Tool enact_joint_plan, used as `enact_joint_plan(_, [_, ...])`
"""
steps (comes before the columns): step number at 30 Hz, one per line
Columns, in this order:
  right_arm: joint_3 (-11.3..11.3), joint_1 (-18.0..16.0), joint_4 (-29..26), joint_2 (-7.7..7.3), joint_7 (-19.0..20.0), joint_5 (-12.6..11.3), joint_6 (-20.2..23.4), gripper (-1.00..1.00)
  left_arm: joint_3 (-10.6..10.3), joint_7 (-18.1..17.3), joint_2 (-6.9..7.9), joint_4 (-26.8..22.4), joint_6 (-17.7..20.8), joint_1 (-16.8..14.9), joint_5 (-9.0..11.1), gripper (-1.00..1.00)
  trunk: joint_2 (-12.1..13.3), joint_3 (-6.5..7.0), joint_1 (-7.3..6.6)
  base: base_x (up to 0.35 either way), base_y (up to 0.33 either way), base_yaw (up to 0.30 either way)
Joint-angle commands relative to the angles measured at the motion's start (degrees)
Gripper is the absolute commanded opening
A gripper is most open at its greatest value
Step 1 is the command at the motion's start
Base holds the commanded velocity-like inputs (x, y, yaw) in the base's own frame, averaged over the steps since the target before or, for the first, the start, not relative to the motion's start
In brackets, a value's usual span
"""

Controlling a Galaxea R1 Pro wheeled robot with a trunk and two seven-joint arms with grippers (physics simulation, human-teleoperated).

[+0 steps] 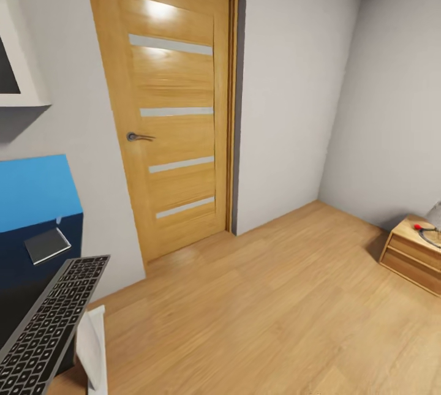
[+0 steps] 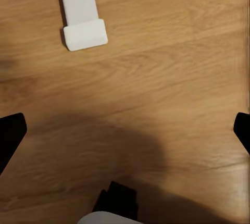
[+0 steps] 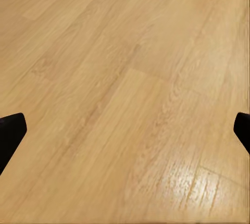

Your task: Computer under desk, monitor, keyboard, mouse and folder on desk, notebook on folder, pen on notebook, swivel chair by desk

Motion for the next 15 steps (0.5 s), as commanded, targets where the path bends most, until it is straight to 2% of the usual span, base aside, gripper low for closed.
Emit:
enact_joint_plan(1, [0.5, 0.0, -0.1, -0.03, -0.5, -0.1, 0.0, 1.00, -0.5, 0.3, 0.02, 0.0, -0.1, 0.0, 0.3, 1.00, 0.0, -0.06, -0.01, 0.021, 0.000, -0.256])
enact_joint_plan(7, [0.5, 0.0, -0.1, -0.03, -0.5, -0.1, 0.0, 1.00, -0.5, 0.3, 0.08, 0.0, -0.1, 0.0, 0.3, 1.00, 0.0, -0.06, -0.01, 0.131, -0.023, -0.257])
enact_joint_plan(15, [0.6, 0.0, -0.1, -0.03, -0.5, -0.1, 0.0, 1.00, -0.5, 0.3, 0.09, 0.0, -0.1, 0.0, 0.3, 1.00, 0.0, -0.06, -0.01, 0.275, -0.072, -0.218])
